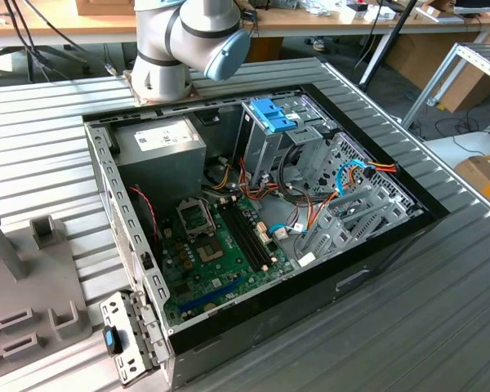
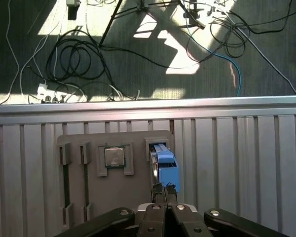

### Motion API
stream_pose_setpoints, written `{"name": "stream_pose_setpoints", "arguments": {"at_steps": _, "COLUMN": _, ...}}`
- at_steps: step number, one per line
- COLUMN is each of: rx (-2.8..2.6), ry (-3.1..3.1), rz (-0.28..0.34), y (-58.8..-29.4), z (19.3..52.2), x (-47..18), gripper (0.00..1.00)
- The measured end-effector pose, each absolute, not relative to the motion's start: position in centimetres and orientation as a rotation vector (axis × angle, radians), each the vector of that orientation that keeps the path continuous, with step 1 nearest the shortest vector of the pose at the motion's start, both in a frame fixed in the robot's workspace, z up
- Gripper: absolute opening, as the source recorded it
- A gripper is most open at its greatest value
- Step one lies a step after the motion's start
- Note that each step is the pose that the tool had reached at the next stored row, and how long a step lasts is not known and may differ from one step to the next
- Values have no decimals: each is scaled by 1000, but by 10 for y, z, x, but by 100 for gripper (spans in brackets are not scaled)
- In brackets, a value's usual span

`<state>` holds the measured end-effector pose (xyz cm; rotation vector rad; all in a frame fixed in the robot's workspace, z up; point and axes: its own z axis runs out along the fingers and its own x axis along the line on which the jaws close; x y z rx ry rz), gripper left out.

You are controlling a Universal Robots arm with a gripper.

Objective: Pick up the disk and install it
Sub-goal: 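Pick up the disk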

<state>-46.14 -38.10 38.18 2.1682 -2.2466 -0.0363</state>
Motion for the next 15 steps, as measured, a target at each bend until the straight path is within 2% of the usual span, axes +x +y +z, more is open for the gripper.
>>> {"name": "stream_pose_setpoints", "arguments": {"at_steps": 15, "rx": 2172, "ry": -2251, "rz": -27, "y": -381, "z": 380, "x": -460, "gripper": 11}}
